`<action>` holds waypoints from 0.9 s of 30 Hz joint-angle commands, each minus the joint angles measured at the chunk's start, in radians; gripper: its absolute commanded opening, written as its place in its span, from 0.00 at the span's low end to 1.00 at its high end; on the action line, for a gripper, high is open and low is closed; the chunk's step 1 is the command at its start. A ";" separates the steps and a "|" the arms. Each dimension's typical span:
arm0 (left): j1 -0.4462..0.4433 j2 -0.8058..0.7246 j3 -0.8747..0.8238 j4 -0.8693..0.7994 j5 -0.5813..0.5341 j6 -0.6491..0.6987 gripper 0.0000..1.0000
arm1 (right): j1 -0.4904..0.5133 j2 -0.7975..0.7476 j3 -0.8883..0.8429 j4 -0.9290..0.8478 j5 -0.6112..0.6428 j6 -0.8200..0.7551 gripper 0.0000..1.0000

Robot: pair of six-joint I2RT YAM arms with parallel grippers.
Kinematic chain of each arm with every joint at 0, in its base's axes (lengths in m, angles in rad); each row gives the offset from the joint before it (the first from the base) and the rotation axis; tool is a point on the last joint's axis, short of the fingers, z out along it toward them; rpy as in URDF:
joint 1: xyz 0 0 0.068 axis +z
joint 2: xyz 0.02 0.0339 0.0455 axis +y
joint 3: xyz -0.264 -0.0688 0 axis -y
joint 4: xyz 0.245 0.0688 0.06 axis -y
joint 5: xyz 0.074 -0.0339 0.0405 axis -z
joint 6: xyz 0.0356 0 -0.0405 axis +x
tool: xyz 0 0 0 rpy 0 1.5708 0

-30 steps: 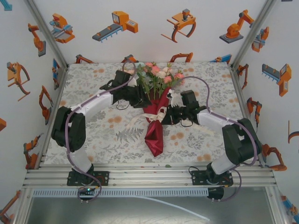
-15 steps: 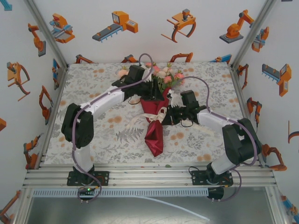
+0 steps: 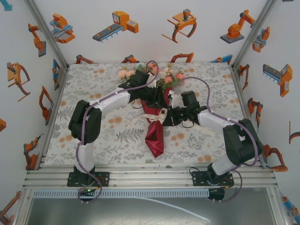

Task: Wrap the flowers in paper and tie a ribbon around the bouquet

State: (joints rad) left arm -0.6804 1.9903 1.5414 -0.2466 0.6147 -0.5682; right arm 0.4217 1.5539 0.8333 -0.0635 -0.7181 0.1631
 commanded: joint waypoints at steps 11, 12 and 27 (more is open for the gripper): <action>-0.032 0.036 0.031 -0.030 0.039 0.033 0.39 | -0.007 -0.001 0.019 -0.001 -0.010 -0.011 0.00; -0.032 0.033 0.031 -0.037 0.034 0.037 0.35 | -0.008 -0.001 0.018 -0.001 -0.011 -0.011 0.00; 0.080 -0.156 -0.111 -0.076 -0.057 0.010 0.00 | -0.048 -0.066 0.010 -0.112 0.029 -0.078 0.00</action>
State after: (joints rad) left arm -0.6365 1.9228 1.4658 -0.3077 0.5911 -0.5537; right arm 0.3874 1.5352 0.8333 -0.1211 -0.7044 0.1299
